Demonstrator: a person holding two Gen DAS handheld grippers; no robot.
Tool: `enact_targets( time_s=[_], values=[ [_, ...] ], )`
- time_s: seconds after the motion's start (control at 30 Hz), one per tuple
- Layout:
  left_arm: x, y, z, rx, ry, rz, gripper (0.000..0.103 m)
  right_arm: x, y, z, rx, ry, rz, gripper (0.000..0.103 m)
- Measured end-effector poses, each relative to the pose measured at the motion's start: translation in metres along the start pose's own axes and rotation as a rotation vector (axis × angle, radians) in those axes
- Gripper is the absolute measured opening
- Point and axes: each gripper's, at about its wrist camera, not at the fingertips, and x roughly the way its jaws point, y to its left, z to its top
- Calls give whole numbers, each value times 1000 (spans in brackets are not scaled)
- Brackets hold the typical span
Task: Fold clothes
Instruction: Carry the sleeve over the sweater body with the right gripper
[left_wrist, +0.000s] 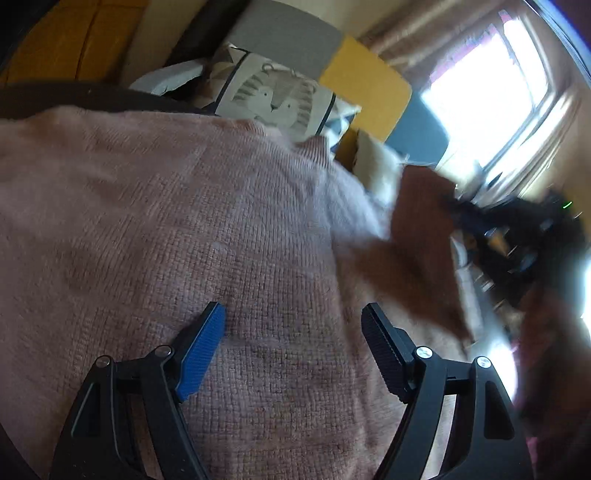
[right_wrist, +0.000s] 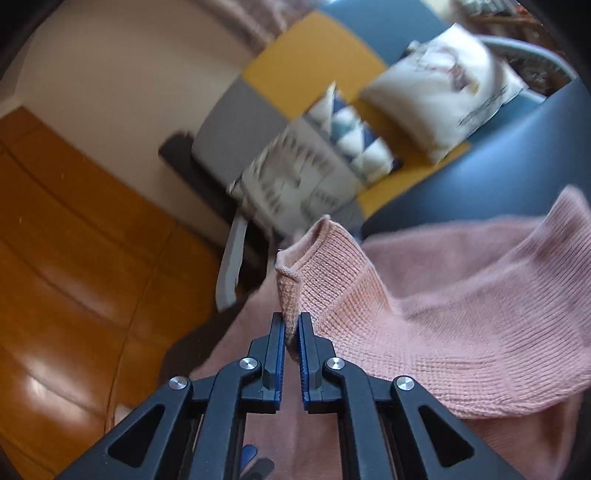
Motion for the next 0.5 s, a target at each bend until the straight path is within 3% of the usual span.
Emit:
enact_targets(
  time_s=[0.17, 0.33, 0.5],
  values=[
    [5, -8, -3, 44, 3, 27, 79, 49, 21, -44, -93, 115, 4, 6],
    [3, -4, -4, 34, -5, 12, 79, 74, 25, -73, -219, 200, -6, 6],
    [2, -2, -5, 22, -8, -2, 79, 85, 8, -88, -214, 244, -35, 7]
  ],
)
